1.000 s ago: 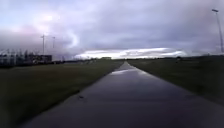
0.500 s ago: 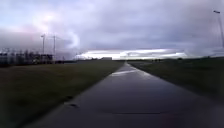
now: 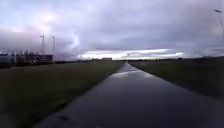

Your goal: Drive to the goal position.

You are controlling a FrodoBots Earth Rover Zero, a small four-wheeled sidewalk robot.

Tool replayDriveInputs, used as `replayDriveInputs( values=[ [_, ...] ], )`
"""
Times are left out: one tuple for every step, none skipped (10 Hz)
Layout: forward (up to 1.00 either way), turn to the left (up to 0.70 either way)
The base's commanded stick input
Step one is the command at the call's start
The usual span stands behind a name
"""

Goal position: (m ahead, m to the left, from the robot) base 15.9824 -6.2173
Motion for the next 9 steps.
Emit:
replayDriveInputs(
  values=[
    [0.7,0.0],
    [0.7,0.0],
    [0.7,0.0],
    [0.7,0.0],
    [0.7,0.0],
    [0.7,0.0],
    [0.7,0.0],
    [0.7,0.0],
    [0.7,0.0]
  ],
)
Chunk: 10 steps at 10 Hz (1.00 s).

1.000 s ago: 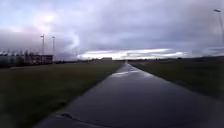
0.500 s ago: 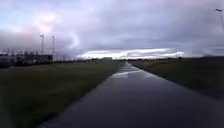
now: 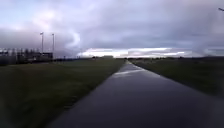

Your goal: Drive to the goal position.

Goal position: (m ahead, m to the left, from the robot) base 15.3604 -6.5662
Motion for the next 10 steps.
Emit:
replayDriveInputs(
  values=[
    [0.7,0.0],
    [0.7,0.0],
    [0.7,0.0],
    [0.7,0.0],
    [0.7,0.0],
    [0.7,0.0],
    [0.7,0.0],
    [0.7,0.0],
    [0.7,0.0],
    [0.7,0.0]
  ],
)
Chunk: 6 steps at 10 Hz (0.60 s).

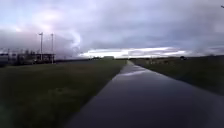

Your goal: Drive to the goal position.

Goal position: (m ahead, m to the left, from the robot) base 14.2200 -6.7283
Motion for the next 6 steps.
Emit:
replayDriveInputs(
  values=[
    [0.7,0.0],
    [0.7,0.0],
    [0.7,-0.02],
    [0.7,-0.2],
    [0.7,-0.27],
    [0.7,-0.27]
  ],
)
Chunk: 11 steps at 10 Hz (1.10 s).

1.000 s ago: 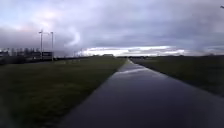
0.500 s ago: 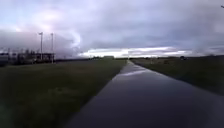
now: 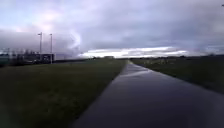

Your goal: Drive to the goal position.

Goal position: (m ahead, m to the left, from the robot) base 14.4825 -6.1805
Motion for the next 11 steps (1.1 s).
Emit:
replayDriveInputs(
  values=[
    [0.7,-0.27],
    [0.7,-0.27],
    [0.7,-0.27],
    [0.7,-0.27],
    [0.7,-0.27],
    [0.7,-0.27],
    [0.7,-0.27],
    [0.7,-0.27],
    [0.7,-0.27],
    [0.7,-0.27],
    [0.7,-0.27]
  ],
)
